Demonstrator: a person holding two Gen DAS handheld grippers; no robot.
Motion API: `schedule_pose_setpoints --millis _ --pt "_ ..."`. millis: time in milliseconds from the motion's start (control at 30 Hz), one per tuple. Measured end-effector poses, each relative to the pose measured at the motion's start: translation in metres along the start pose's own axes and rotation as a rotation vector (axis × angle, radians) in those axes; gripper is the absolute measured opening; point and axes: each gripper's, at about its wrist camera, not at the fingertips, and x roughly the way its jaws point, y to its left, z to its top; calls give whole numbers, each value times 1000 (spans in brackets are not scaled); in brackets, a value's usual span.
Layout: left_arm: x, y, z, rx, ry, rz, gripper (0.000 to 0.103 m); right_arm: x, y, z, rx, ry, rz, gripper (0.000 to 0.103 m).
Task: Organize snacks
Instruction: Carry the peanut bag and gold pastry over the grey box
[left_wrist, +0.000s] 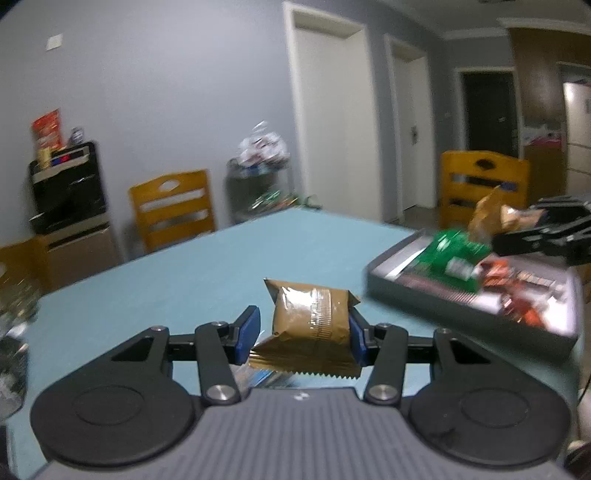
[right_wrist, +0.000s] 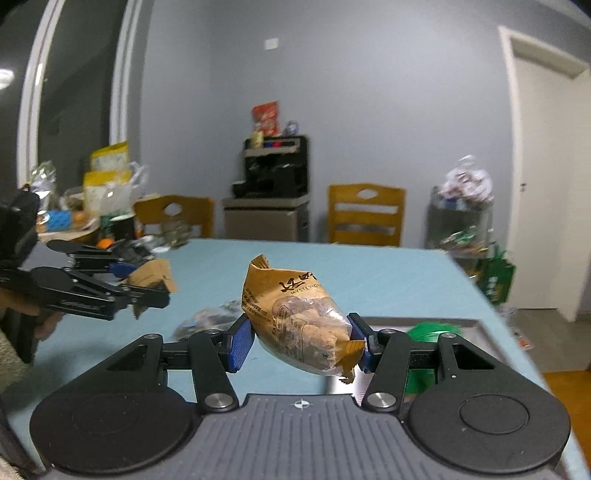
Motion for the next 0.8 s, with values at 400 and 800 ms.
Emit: schedule_pose_setpoints --millis 400,800 --pt "47 -87 59 83 -31 -232 47 -46 -75 -18 54 -32 -198 54" --pt "126 -160 56 136 131 -319 47 -36 -88 -53 56 72 -138 54"
